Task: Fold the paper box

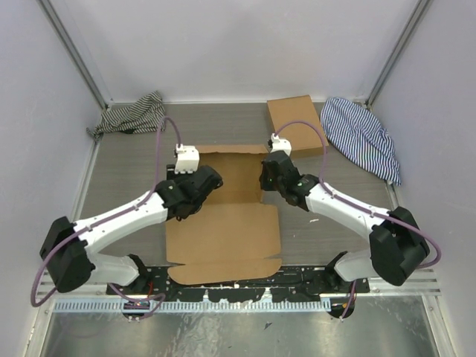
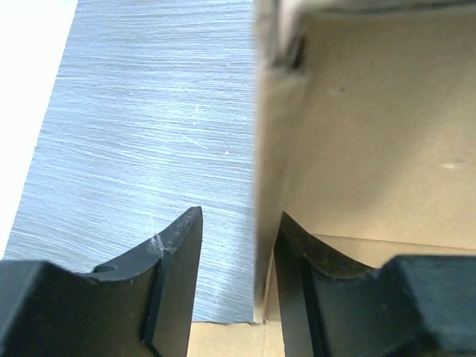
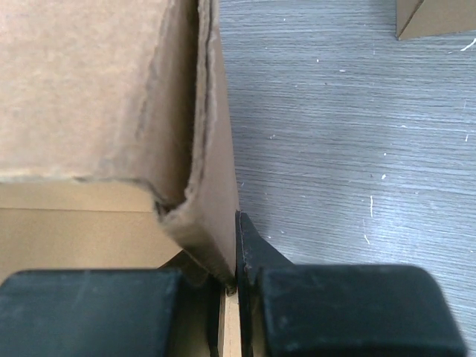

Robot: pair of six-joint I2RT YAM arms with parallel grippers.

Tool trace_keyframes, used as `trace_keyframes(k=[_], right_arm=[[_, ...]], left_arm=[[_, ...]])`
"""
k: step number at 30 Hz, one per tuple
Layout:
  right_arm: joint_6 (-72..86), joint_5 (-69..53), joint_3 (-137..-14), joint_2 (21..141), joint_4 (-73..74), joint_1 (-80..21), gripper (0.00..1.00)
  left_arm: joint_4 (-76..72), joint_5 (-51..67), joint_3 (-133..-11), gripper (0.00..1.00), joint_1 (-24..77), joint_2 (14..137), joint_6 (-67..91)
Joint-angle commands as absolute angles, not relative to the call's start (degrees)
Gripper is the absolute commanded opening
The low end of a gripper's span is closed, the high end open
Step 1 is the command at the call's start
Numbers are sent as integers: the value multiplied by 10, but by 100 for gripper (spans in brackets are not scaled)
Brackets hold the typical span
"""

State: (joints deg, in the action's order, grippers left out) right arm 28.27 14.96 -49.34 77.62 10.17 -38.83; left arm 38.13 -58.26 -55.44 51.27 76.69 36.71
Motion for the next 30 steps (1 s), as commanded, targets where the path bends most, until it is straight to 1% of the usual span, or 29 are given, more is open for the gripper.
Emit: trace_keyframes(k=[1,3,5,7,11,15,18,22,25,26,28,30], right_arm=[[303,168,-531,790,84,-390,5],[304,166,-542,802,90,-390,5],[306,164,-552,812,97,-389,5],[311,165,-564,822,109,-390,5],[324,162,-606,841,164,-389,6],[332,137,-629,849,178,-389,7],[340,130,-637,852,184,-389,7],[374,74,-647,856,204,-386,8],[403,45,-664,865,236,-385,17],[407,41,-673,869,250,-385,23],[405,33,-687,876,270,-385,40],[399,31,-692,872,277,-384,54]], left_arm=[[398,-574,-550,50,511,695,366],[397,-563,-549,50,511,661,359],[384,-536,-544,47,511,627,351],[357,-508,-533,46,511,587,345],[324,-475,-520,47,510,519,342],[346,-461,-544,48,510,522,336],[367,-451,-561,46,510,538,338],[386,-458,-579,46,510,533,346],[416,-459,-609,46,511,531,346],[425,-461,-618,46,510,530,346],[435,-461,-628,46,510,526,343],[435,-461,-629,47,510,518,341]])
